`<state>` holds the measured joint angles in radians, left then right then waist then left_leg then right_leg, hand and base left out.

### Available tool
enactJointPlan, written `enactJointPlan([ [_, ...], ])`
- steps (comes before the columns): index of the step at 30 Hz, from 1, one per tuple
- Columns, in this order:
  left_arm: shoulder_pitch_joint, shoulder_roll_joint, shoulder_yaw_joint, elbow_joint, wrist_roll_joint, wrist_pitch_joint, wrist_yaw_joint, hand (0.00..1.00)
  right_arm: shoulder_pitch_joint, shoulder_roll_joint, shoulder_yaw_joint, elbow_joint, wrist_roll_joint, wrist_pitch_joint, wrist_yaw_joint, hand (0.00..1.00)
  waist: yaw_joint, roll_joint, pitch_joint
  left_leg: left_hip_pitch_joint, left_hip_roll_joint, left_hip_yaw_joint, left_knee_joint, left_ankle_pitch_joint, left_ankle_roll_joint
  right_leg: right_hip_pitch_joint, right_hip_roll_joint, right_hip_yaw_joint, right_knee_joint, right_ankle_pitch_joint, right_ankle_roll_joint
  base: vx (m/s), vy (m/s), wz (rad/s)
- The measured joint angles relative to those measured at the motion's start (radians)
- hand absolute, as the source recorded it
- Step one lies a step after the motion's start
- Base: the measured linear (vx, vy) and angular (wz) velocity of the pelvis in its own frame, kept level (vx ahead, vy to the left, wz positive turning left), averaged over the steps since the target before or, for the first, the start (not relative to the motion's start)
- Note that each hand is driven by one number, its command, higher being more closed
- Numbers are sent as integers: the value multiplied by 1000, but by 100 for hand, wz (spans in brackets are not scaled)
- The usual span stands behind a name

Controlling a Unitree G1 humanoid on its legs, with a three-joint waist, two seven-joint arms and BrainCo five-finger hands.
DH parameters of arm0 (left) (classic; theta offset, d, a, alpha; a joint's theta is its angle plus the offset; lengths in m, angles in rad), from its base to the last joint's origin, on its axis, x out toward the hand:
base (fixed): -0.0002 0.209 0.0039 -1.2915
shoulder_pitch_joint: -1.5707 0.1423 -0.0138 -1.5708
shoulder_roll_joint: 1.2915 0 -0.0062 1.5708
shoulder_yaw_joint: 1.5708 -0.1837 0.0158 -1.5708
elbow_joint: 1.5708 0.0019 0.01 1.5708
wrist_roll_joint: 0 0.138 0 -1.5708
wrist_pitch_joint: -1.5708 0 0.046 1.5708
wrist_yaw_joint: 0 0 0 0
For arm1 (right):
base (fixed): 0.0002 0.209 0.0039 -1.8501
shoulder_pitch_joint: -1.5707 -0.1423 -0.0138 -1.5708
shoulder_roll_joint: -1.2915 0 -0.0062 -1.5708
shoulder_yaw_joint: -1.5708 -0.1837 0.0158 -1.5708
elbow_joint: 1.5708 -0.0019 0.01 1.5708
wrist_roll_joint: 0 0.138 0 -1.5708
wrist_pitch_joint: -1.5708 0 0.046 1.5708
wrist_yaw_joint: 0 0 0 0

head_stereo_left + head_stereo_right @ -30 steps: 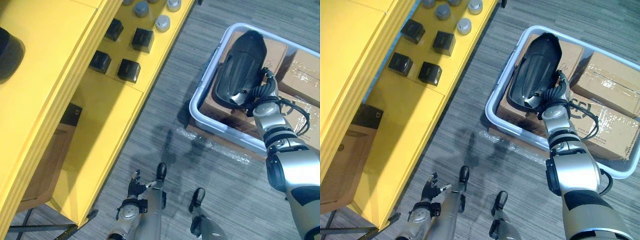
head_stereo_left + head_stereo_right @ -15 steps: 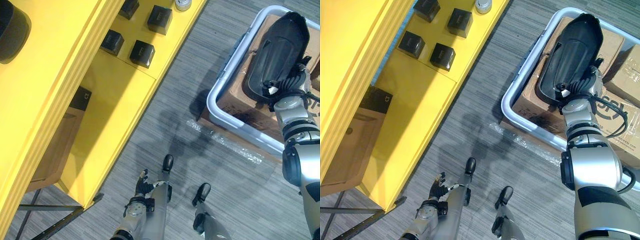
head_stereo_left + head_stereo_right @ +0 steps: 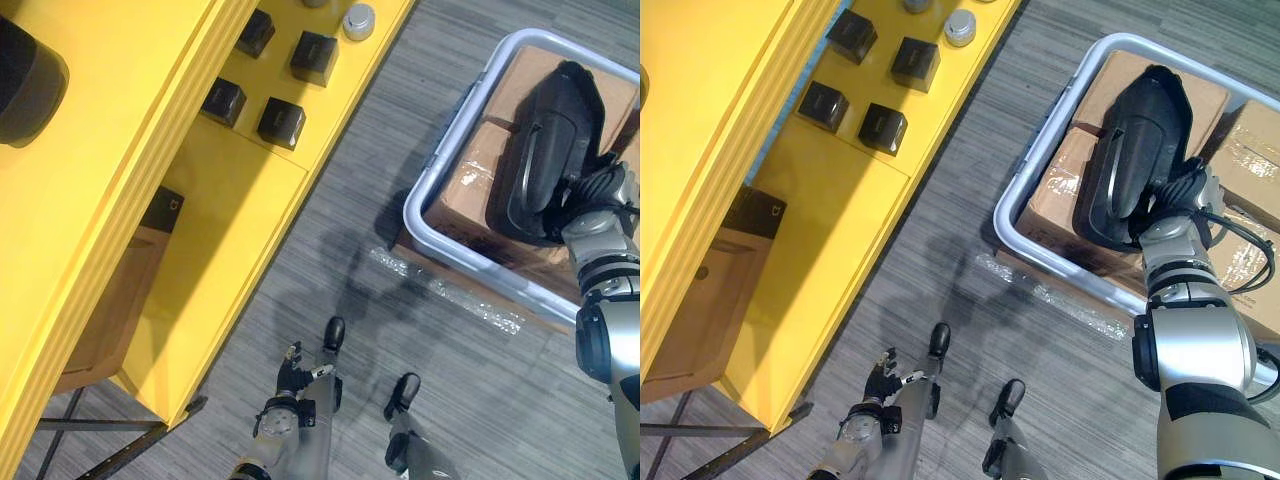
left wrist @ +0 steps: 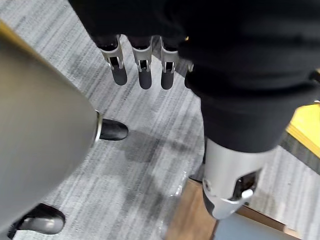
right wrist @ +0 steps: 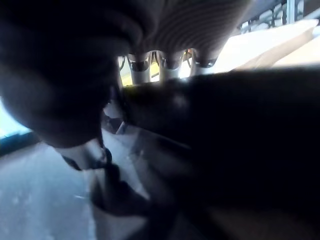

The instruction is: Walk over and take plastic housings, then place them on the shelf

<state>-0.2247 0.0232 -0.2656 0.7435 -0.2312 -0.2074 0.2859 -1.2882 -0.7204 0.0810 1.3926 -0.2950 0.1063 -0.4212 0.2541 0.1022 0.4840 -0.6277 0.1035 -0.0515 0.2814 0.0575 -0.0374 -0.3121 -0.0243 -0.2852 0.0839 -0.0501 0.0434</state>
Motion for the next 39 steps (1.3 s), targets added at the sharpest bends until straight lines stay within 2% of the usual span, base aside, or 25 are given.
enactJointPlan([
  [3,43,8,17,-44,-1,-5,0,0,22,-3,0,-14,-57,3,0,100,-23,0,0,36,-2,8,-9,0,0,29,-5,3,1,-2,3,-3,-10,-4],
  [10,125,36,54,-228,-2,-18,-6,0,75,-27,53,-221,-198,3,-25,100,-83,0,0,132,-10,25,-80,31,-1,79,-20,7,15,-10,5,-1,-9,-1],
  [12,144,53,67,-347,-5,-20,-9,0,92,-27,87,-296,-256,3,-25,100,-103,-1,0,179,-13,32,-116,46,-2,107,-24,12,15,-15,-2,2,-35,-2],
  [15,118,65,92,-439,-24,-26,-11,0,108,-27,112,-400,-314,1,-26,100,-116,-1,-1,227,-12,49,-158,63,-4,128,-26,26,15,-15,-2,-4,-32,-11],
  [16,81,86,95,-474,-45,-26,-13,0,110,-24,135,-451,-343,-1,-27,100,-136,-3,-2,248,-13,52,-189,79,-4,133,-27,27,15,-15,-2,-4,-22,-8],
  [17,59,95,95,-481,-53,-26,-15,0,112,-23,142,-469,-348,-1,-27,100,-140,-7,-4,258,-13,56,-205,86,-4,135,-27,29,15,-15,-2,-1,-28,-9],
  [19,-18,124,91,-483,-114,-26,-29,0,113,-12,176,-495,-371,-2,-25,100,-151,-19,-12,289,-10,70,-246,105,-6,140,-27,37,15,-15,-2,4,-26,-16],
  [21,-134,182,68,-470,-210,-25,-58,0,115,23,219,-533,-384,-3,-14,100,-169,-43,-27,321,-7,87,-285,122,-9,147,-25,55,14,-14,-3,9,-16,-19],
  [25,-409,290,-77,-363,-492,-14,-155,0,142,72,303,-634,-416,-14,33,100,-204,-75,-57,380,-8,106,-338,139,-11,181,-25,70,1,-14,-2,10,-2,-10],
  [28,-519,327,-169,-317,-661,17,-213,0,154,116,334,-675,-423,-37,53,100,-226,-84,-79,414,-10,114,-360,144,-12,205,-25,77,-11,-14,-2,13,10,-6],
  [32,-575,325,-234,-238,-728,48,-214,0,169,172,358,-675,-423,-42,70,100,-240,-84,-106,441,-10,119,-367,145,-15,234,-24,79,-24,-14,-2,0,0,0],
  [34,-589,308,-254,-199,-728,66,-204,0,193,203,358,-687,-423,-41,72,100,-240,-84,-119,451,-8,119,-367,146,-16,245,-22,80,-27,-14,-2,0,0,0],
  [37,-594,264,-254,-171,-741,70,-193,0,225,271,363,-722,-422,-40,74,100,-241,-85,-134,456,-2,120,-367,149,-21,247,-16,81,-27,-13,-4,-26,-1,-2],
  [39,-592,242,-273,-167,-776,75,-197,0,235,288,354,-718,-421,-19,74,100,-238,-84,-135,464,0,115,-367,152,-24,259,-13,78,-27,-13,-4,-49,9,6],
])
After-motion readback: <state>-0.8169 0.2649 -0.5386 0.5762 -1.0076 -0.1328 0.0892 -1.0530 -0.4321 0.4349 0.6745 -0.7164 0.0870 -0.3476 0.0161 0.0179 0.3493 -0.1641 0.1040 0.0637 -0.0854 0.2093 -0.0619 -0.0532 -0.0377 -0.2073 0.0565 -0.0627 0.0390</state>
